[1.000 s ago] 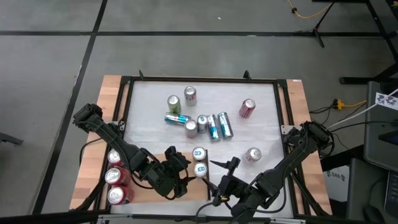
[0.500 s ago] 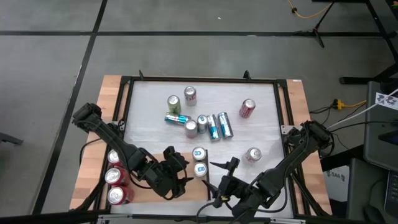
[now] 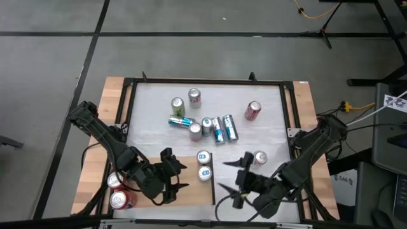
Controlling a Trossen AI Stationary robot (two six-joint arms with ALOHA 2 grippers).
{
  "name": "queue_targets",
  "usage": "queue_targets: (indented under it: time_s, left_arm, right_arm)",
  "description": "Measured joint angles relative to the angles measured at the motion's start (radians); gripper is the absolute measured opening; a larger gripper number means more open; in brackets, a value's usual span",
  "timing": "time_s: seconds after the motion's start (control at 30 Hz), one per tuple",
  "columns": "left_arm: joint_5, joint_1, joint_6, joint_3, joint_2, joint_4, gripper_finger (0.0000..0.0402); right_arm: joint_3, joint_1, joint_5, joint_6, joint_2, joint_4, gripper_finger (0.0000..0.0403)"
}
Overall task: Place canned beverage on shelf
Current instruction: Put the blue soda can on the shelf aligned with the blue soda cans
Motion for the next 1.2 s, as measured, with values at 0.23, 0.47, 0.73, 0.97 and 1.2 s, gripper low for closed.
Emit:
queue_targets:
  time_s: [0.23, 0.47, 0.73, 0.97, 1.2]
  left_arm:
    - [0.002, -0.001, 0.01, 0.0, -0.046, -0.003, 0.0295]
    - [-0.008, 0.005, 0.078, 0.0, -0.099, -0.003, 0.0295]
    - [-0.088, 0.066, 0.091, 0.0, -0.162, -0.004, 0.0295]
    - [-0.11, 0.163, 0.141, 0.0, -0.2, -0.014, 0.0295]
    - [-0.102, 0.264, 0.197, 0.0, -0.209, -0.034, 0.0295]
  right_arm:
    - [0.001, -0.039, 0.051, 0.257, -0.116, -0.327, 0.0328]
    - [0.001, -0.215, -0.045, 0.507, -0.162, -0.67, 0.0328]
    - [-0.059, -0.526, -0.378, 0.245, -0.161, -0.732, 0.0328]
    - [-0.161, -0.69, -0.542, -0.003, -0.168, -0.627, 0.0328]
    - [-0.296, -0.795, -0.686, -0.062, -0.196, -0.52, 0.0328]
